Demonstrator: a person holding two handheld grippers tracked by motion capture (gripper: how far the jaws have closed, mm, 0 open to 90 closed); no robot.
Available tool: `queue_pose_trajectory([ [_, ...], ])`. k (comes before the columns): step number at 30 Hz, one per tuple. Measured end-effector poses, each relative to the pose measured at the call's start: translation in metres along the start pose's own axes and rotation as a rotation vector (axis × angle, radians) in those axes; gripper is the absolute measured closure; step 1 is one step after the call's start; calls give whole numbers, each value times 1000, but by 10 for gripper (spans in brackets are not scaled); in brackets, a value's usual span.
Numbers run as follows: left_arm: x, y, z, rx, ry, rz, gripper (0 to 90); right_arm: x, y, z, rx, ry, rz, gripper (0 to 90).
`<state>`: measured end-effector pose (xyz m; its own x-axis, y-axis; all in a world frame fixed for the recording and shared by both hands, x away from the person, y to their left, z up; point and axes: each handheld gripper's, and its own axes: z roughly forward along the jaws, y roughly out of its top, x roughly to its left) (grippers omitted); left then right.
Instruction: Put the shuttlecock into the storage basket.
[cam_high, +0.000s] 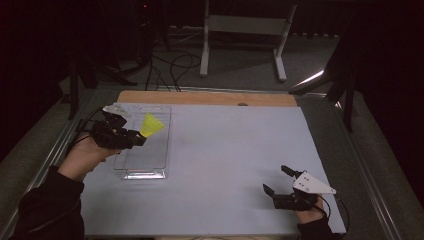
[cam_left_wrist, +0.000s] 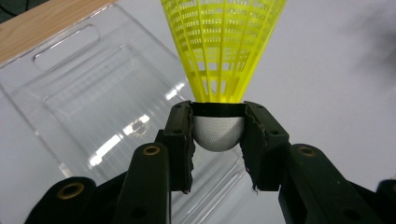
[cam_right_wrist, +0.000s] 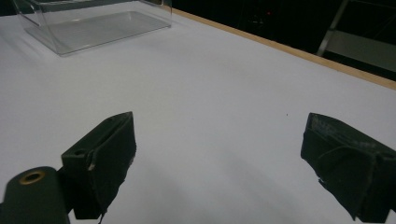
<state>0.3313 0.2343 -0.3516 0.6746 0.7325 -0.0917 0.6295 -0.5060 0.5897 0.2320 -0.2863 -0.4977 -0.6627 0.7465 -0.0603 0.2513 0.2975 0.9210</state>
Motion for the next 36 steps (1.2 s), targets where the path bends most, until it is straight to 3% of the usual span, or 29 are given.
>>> queue_pose_trajectory([
  [19,17,-23,-10,-8,27,-66,657,1,0,1,4,5,-3,100],
  [36,21,-38,-6,-12,30,-98,657,1,0,1,6,8,-2,100],
])
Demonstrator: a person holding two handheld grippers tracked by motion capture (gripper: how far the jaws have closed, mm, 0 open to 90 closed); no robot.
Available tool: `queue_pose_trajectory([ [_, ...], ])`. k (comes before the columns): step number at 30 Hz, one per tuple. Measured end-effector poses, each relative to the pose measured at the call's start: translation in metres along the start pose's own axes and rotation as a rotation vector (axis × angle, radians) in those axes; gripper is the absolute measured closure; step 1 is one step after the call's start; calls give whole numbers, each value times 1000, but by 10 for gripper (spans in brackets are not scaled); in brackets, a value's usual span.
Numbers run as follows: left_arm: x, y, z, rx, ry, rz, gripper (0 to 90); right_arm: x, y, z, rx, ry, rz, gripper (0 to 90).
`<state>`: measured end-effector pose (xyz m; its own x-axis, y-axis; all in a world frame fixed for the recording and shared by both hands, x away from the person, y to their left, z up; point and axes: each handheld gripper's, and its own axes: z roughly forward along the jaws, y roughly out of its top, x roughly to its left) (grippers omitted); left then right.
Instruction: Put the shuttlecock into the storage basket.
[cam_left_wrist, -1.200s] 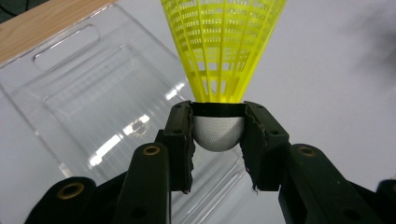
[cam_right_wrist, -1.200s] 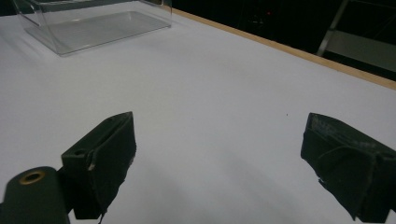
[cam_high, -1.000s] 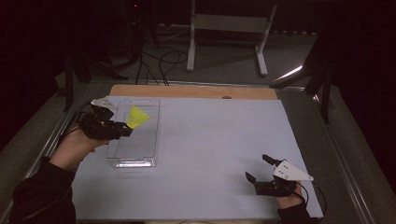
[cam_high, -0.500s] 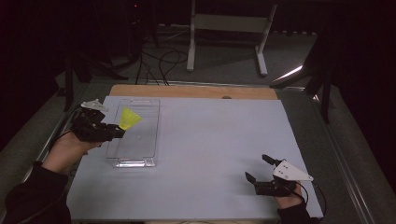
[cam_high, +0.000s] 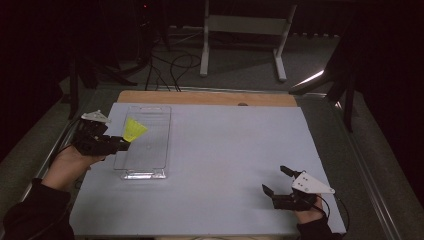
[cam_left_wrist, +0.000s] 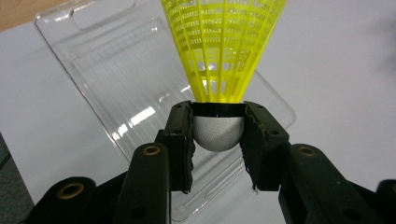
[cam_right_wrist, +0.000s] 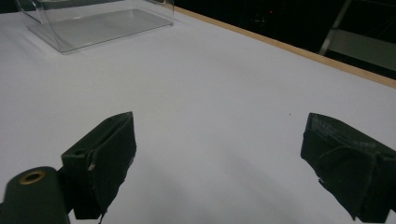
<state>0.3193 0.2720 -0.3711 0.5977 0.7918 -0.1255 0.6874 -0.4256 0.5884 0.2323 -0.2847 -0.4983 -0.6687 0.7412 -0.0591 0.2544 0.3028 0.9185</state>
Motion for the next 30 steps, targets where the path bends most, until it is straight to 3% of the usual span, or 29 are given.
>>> queue_pose_trajectory([
  [12,4,-8,13,5,-20,-6,657,0,0,0,3,0,-4,100],
  [30,12,-31,33,27,-34,-46,657,0,0,1,7,3,-10,101],
])
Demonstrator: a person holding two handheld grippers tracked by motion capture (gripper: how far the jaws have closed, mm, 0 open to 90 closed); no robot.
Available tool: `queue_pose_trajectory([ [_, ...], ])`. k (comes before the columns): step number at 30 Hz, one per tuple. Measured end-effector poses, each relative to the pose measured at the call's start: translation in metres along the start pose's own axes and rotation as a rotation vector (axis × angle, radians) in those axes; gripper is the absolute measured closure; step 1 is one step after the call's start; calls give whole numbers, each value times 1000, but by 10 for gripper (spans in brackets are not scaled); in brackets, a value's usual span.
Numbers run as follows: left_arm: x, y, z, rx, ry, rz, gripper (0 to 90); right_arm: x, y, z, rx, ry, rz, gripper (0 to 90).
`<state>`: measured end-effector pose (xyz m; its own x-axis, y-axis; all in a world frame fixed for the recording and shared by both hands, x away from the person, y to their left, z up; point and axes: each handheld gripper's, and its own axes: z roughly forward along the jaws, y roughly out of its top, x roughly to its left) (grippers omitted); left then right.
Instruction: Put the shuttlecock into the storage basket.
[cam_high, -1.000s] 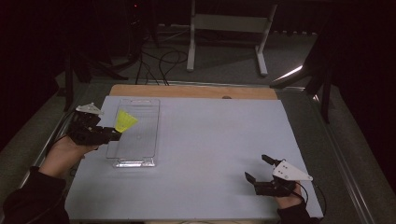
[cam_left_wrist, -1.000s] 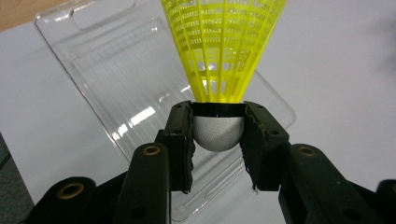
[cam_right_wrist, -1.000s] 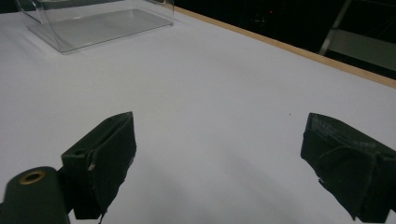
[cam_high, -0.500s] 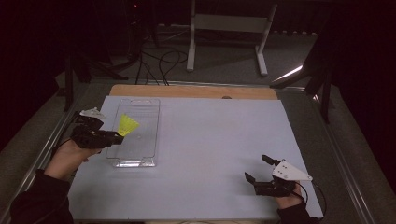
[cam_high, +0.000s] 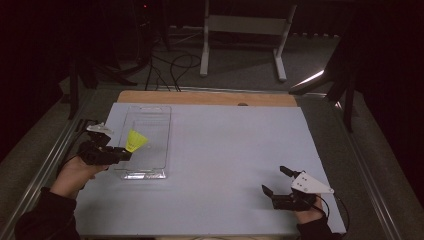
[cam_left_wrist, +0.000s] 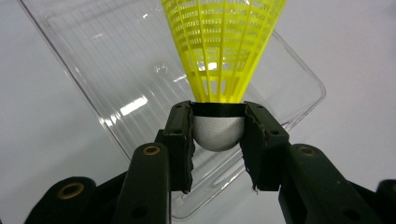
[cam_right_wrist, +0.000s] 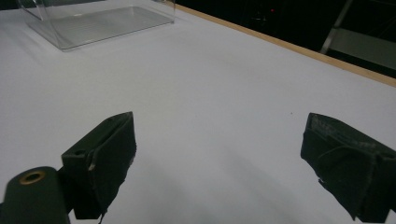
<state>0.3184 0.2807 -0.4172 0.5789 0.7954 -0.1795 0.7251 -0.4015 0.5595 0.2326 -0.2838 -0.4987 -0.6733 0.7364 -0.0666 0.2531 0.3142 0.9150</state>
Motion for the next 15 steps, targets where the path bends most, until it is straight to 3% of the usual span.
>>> queue_pose_trajectory([
  [15,6,-10,9,39,4,-7,656,0,0,1,4,6,1,101],
])
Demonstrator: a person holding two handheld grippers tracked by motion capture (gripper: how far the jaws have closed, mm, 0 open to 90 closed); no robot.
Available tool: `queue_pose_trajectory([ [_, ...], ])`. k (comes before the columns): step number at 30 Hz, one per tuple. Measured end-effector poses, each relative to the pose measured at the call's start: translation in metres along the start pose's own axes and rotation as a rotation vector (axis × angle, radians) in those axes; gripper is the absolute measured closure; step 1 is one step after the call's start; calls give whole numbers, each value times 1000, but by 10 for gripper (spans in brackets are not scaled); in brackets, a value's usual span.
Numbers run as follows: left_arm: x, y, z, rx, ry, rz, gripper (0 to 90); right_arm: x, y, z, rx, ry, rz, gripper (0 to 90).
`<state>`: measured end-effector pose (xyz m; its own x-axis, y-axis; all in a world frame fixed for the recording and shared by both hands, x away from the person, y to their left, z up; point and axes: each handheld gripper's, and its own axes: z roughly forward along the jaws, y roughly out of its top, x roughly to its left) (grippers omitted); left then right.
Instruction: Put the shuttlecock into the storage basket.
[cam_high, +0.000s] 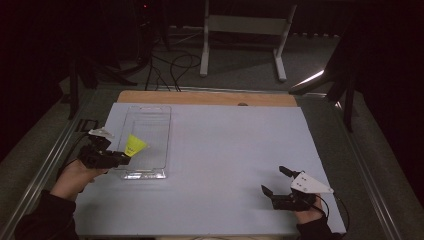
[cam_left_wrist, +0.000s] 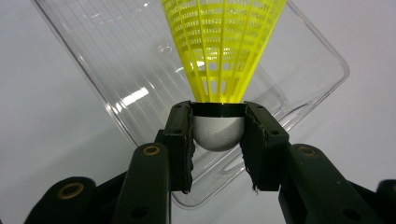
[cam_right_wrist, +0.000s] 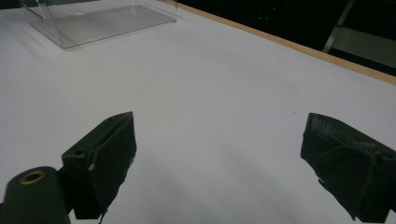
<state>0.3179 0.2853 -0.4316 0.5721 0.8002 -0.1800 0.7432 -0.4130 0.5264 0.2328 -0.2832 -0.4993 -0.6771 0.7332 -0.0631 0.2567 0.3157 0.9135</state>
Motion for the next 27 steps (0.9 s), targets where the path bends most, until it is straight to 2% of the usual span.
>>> queue_pose_trajectory([
  [27,1,0,17,94,55,29,654,0,0,1,6,3,-1,102],
])
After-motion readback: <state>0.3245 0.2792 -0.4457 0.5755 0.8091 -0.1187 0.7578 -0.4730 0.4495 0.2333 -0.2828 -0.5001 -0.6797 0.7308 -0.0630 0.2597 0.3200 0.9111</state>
